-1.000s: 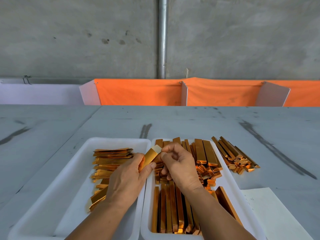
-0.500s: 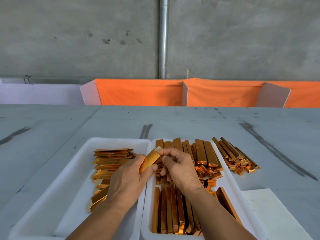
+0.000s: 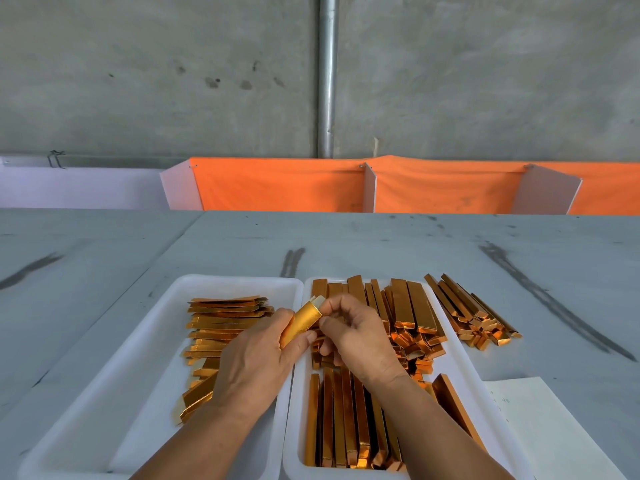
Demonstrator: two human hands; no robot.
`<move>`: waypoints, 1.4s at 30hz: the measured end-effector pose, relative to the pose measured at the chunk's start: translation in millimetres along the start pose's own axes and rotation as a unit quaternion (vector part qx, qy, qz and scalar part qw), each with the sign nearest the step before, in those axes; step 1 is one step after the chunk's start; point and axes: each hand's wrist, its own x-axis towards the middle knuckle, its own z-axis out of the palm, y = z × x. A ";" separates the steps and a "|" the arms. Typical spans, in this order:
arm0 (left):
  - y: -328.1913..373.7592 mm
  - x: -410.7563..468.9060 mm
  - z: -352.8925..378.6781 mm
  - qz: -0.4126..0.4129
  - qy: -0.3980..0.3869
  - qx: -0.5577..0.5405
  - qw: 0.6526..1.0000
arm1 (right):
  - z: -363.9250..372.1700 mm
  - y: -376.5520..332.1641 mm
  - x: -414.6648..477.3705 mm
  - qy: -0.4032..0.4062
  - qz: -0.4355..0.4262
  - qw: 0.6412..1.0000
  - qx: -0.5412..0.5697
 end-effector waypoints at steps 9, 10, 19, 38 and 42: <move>5.2 -0.8 -1.9 0.028 -0.020 0.000 0.999 | -2.4 -4.1 0.7 0.042 -0.001 0.998 0.045; 5.4 -0.7 -2.0 0.030 -0.021 -0.002 0.999 | -2.5 -4.3 0.9 0.046 -0.006 0.998 0.045; 4.2 -1.4 -2.3 0.041 -0.021 -0.013 0.999 | -3.3 -4.3 1.7 0.052 -0.010 0.997 0.054; 2.0 -1.7 -0.6 0.033 -0.017 -0.044 0.998 | -4.0 -3.6 -0.2 0.028 -0.027 0.997 0.066; 1.6 -2.1 -0.9 0.029 -0.018 -0.068 0.997 | -3.1 -2.9 -0.5 0.015 -0.038 0.997 0.066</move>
